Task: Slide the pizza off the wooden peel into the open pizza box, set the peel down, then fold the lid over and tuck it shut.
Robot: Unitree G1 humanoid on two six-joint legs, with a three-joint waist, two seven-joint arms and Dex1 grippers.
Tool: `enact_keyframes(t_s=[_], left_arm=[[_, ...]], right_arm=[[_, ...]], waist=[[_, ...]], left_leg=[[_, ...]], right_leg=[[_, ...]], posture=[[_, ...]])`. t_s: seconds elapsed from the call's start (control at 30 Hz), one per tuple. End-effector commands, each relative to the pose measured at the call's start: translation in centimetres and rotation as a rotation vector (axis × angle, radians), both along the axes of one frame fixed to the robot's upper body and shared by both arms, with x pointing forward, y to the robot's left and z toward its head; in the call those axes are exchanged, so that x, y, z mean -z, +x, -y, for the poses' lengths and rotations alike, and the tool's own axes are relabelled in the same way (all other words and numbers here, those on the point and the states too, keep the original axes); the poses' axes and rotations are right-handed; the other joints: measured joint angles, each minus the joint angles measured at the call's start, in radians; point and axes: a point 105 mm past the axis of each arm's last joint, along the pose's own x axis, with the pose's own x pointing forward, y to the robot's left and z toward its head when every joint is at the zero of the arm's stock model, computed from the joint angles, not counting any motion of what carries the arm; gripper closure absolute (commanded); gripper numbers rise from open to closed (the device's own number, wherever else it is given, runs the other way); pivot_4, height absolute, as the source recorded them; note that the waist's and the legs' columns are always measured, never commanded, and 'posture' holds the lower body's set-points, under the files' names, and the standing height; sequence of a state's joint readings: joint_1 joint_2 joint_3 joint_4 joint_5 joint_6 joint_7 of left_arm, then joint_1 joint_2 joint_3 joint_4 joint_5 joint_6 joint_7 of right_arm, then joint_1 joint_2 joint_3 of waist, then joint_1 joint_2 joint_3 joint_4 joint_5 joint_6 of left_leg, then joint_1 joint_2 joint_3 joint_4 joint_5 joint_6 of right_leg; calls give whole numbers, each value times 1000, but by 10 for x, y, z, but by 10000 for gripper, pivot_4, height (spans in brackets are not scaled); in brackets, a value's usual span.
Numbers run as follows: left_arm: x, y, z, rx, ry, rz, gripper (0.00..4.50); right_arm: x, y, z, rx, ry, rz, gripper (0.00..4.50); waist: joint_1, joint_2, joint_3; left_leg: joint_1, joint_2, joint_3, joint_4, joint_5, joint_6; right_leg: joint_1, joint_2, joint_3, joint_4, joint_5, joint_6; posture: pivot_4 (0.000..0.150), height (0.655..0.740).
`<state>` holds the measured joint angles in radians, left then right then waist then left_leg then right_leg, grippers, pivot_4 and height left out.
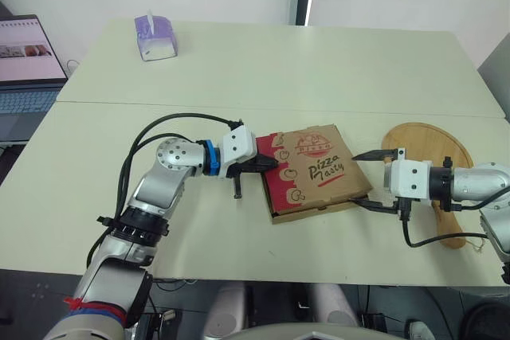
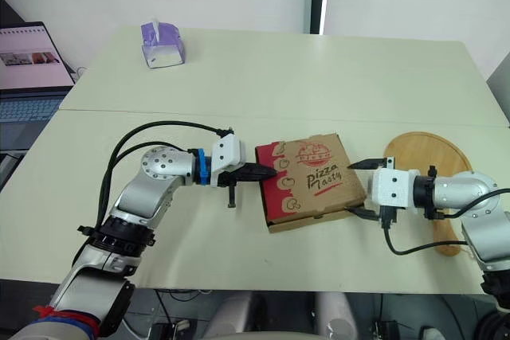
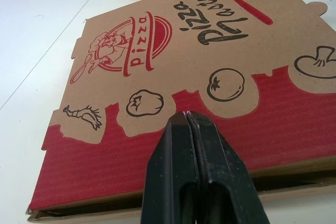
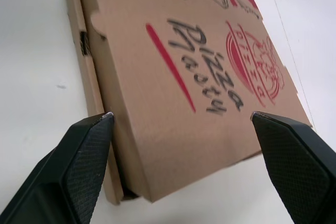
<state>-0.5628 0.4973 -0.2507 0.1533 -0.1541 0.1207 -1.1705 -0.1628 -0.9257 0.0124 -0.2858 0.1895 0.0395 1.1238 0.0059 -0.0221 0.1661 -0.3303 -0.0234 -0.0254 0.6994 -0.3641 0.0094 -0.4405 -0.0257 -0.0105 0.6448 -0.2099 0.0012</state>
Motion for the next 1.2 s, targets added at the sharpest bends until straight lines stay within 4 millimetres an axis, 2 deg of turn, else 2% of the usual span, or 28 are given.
enact_keyframes(t_s=[0.03, 0.13, 0.23, 0.37, 0.4, 0.47, 0.6, 0.7, 0.8, 0.93, 1.2], left_arm=[[-6, -1, 2, 24, 3, 36, 45000], [-7, 0, 2, 21, 1, 39, 45000], [-7, 1, 3, 20, -1, 41, 45000], [-7, 3, 3, 21, -3, 44, 45000], [-7, 3, 4, 21, -4, 45, 45000], [-8, 3, 4, 22, -4, 47, 45000], [-8, 4, 4, 22, -5, 49, 45000], [-7, 3, 4, 23, -1, 46, 45000], [-6, 4, 4, 24, 11, 45, 45000], [-3, 4, 3, 24, 32, 45, 45000], [9, 6, -1, 12, 104, 45, 45000]], right_arm=[[-27, -5, -1, -14, 78, 16, 423], [-43, 1, 2, 30, 163, 14, 423], [-49, 10, 6, 108, 224, -11, 6374], [-38, 13, 8, 179, 271, -87, 20425], [-32, 11, 9, 183, 263, -120, 24876], [-20, 5, 11, 189, 252, -181, 31066], [-14, 1, 11, 204, 269, -237, 44723], [8, -7, 13, 201, 187, -286, 44723], [17, -5, 16, 221, 149, -278, 44723], [24, -1, 20, 242, 120, -261, 44723], [23, 5, 24, 248, 111, -244, 44723]], waist=[[1, 0, 0], [1, 0, 0], [0, 0, 0], [2, 0, 0], [2, 0, 0], [3, 0, 0], [5, 0, 0], [5, 0, 0], [3, 0, 0], [3, 0, 0], [4, 0, 0]], left_leg=[[0, 0, 0, 0, 0, 0], [0, 0, 0, 0, 0, 0], [0, 0, 0, 0, 0, 0], [0, 0, -1, 0, 0, 0], [0, 0, 0, 0, 0, 0], [0, 0, 0, 0, 0, 0], [0, 0, 0, 0, 0, 0], [0, 0, 0, 0, 0, 1], [0, 0, 0, 0, 0, 1], [0, 0, 0, 1, 0, 1], [0, 0, 0, 1, 0, 0]], right_leg=[[0, 0, 0, 0, 0, 0], [0, 0, 0, 0, 0, 0], [0, 0, 0, 0, 0, 0], [0, 0, 0, 0, 0, 0], [0, 0, 0, 0, 0, 0], [0, 0, 0, 0, 0, 0], [0, 0, 0, 0, 0, 0], [0, 0, 0, 0, 0, 0], [0, 0, 0, 0, 0, 0], [0, 0, 0, 0, 0, 0], [1, 0, 0, 0, 0, 0]], posture=[[1500, 7400], [1500, 7400], [1500, 7400], [1500, 7400], [1500, 7400], [1500, 7400], [1500, 7400], [1500, 7400], [1500, 7400], [1500, 7400], [1500, 7400]])
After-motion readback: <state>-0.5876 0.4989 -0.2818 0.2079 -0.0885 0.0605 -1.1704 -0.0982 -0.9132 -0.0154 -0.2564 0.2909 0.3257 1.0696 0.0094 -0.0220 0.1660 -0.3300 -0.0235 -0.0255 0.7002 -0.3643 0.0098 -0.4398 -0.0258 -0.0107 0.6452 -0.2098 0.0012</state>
